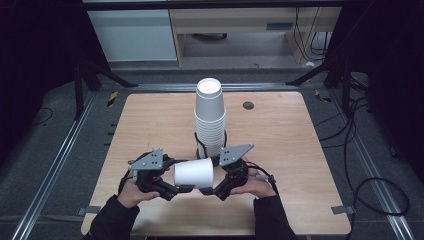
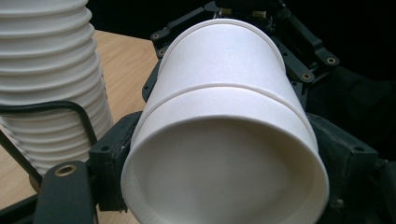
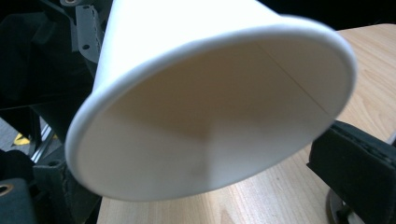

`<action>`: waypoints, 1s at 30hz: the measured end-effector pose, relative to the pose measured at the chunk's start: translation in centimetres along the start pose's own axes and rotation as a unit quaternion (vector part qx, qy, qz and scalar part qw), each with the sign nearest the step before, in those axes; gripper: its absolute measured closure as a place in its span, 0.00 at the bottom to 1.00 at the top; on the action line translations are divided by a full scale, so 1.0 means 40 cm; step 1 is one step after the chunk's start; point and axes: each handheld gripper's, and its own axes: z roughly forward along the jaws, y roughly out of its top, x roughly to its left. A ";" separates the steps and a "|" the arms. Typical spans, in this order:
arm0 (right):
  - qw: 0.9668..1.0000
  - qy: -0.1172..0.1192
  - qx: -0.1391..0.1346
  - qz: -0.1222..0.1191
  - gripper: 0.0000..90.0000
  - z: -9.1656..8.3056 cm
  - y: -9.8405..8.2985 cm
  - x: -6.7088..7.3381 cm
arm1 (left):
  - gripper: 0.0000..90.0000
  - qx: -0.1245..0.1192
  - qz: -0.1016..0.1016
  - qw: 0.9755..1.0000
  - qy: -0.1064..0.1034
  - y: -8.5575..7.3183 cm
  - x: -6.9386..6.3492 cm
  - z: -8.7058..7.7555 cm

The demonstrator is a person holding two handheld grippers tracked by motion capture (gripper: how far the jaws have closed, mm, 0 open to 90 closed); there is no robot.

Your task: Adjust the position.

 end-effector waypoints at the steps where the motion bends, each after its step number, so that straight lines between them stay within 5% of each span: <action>1: 1.000 0.003 0.003 -0.002 0.03 0.004 0.001 0.001 | 0.22 0.003 0.001 1.000 -0.003 -0.001 -0.001 0.003; 19: 0.999 0.018 0.026 -0.008 0.08 0.018 -0.002 0.003 | 0.22 0.024 0.008 1.000 -0.007 -0.005 -0.002 0.014; 30: 0.999 0.011 0.034 -0.010 0.08 0.012 -0.001 0.002 | 0.19 0.013 -0.002 1.000 -0.003 0.000 -0.002 0.001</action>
